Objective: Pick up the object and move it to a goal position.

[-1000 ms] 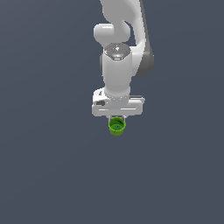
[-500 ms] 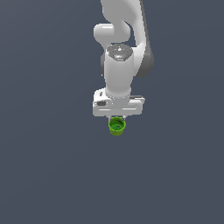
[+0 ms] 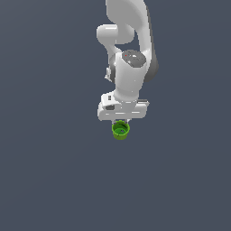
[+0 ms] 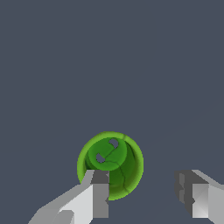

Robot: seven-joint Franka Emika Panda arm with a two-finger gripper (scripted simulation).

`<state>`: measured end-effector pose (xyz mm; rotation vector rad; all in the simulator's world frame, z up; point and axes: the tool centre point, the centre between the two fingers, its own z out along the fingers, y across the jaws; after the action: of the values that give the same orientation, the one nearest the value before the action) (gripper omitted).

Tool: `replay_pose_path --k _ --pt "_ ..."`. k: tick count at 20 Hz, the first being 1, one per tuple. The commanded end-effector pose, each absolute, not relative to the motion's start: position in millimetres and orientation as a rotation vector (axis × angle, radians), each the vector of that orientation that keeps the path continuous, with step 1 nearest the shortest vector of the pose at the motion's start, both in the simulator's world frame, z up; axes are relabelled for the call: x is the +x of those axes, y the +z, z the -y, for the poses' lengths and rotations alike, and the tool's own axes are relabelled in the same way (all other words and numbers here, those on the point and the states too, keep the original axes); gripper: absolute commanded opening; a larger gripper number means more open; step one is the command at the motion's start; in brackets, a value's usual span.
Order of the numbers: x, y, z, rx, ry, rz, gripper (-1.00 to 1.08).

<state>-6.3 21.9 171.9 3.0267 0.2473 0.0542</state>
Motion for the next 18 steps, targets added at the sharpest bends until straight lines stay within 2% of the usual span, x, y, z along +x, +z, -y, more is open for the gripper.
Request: replay_pose_path --k 1,18 --pt "-10.9 166.3 -22.5 2.981 0.049 -0.319 0.28" --pt "-46.9 127.9 -34.8 2.607 0.019 -0.867 0.28"
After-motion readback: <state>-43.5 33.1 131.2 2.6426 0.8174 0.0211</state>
